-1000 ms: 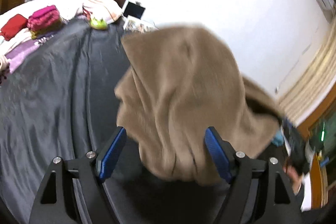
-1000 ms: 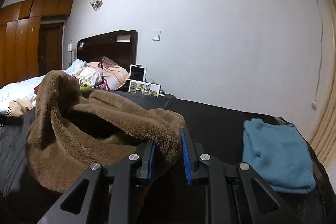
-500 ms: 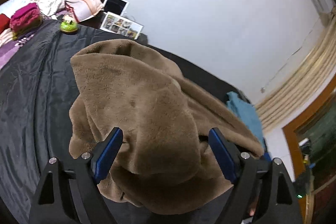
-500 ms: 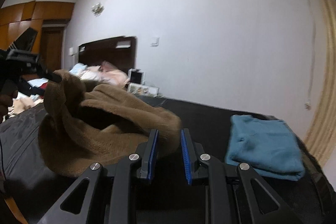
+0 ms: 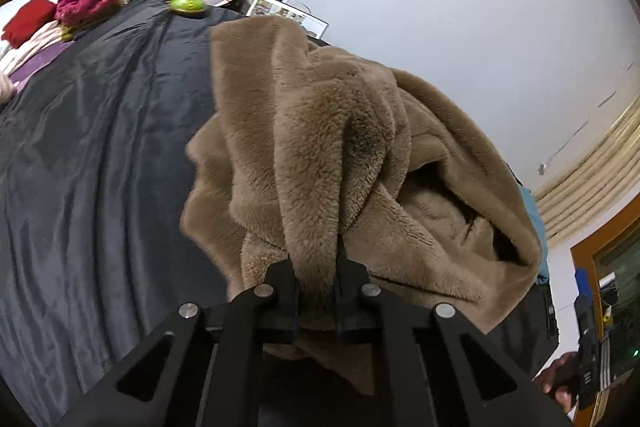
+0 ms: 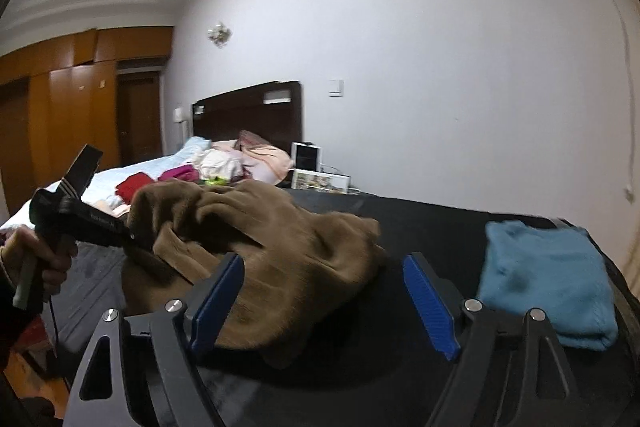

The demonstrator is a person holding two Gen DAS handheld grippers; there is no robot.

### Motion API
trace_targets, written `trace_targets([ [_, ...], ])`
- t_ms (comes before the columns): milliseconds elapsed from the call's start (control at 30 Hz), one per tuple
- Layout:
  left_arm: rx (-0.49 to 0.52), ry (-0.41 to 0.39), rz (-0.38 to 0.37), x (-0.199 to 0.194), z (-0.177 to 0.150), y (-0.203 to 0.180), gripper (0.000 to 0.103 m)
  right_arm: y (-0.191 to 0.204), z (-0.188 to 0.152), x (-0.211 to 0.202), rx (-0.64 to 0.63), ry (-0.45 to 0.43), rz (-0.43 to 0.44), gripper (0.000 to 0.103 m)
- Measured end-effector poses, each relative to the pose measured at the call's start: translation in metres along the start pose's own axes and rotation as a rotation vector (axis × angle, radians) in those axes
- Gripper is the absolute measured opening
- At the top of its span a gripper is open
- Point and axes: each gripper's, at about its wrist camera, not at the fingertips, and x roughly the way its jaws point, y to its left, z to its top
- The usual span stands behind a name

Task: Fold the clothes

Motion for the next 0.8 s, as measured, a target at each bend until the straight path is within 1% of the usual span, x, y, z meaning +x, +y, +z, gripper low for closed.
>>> trace_targets([
  [67,-0.005,-0.003,-0.005,-0.006,-0.007,0.007,0.013,0.008,0.006,0.007,-0.007,0.002,0.039,0.084],
  [200,-0.015,-0.007,-0.032,-0.016,-0.022,0.016,0.013,0.025,0.020,0.032,0.061,0.068,0.232,0.084],
  [233,-0.016,-0.009,-0.041,-0.019,-0.026,0.017,0.013,0.033,0.024,0.039,0.058,0.084,0.263,0.084],
  [400,-0.018,-0.019,-0.069,-0.027,-0.040,0.029,0.013,0.079,0.032,0.069,-0.044,0.139,0.320,0.084],
  [500,-0.039,-0.025,-0.083,-0.031,-0.041,0.040,0.013,0.094,0.035,0.083,-0.096,0.156,0.290,0.084],
  [533,-0.048,-0.029,-0.084,-0.032,-0.041,0.045,0.013,0.095,0.035,0.088,-0.114,0.159,0.256,0.084],
  [633,-0.074,-0.039,-0.086,-0.031,-0.039,0.061,0.013,0.082,0.034,0.102,-0.136,0.173,0.140,0.084],
  [700,-0.095,-0.047,-0.084,-0.033,-0.036,0.070,0.013,0.064,0.035,0.110,-0.116,0.191,0.071,0.084],
  [800,-0.110,-0.055,-0.074,-0.034,-0.033,0.077,0.013,0.019,0.037,0.121,-0.037,0.217,-0.076,0.084],
])
